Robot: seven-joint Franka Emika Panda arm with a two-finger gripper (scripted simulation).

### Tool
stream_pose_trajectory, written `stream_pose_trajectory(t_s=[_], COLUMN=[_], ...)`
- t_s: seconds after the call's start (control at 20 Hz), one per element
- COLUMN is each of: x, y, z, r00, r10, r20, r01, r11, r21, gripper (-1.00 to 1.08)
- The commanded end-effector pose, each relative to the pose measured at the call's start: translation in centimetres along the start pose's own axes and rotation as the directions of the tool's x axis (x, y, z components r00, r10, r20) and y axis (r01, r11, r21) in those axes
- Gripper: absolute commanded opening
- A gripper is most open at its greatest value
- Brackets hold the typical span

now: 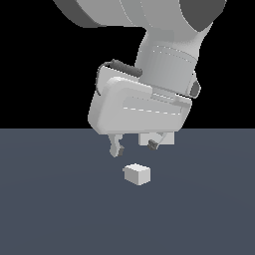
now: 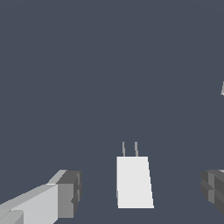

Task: Plug the charger into the wall socket.

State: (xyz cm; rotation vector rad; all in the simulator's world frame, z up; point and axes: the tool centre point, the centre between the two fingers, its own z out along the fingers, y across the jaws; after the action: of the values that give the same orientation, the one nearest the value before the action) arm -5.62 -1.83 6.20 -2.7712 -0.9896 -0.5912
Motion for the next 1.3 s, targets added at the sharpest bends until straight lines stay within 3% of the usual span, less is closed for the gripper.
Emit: stream_pose_trajectory(t_s=[0.0,0.95,1.0,1.25], x=[0.0,-2.1,-2.1,-2.1], y=[0.0,-0.1,-0.1,-0.1], z=[0.0,4.6,4.6,4.6], r00=[1.000,1.000,1.000,1.000], r10=[0.000,0.000,0.000,0.000], r20=[0.000,0.002,0.002,0.002], r01=[0.000,0.000,0.000,0.000], r11=[1.000,1.000,1.000,1.000], r21=[0.000,0.000,0.000,0.000], gripper=[1.00,1.00,-1.00,-1.00])
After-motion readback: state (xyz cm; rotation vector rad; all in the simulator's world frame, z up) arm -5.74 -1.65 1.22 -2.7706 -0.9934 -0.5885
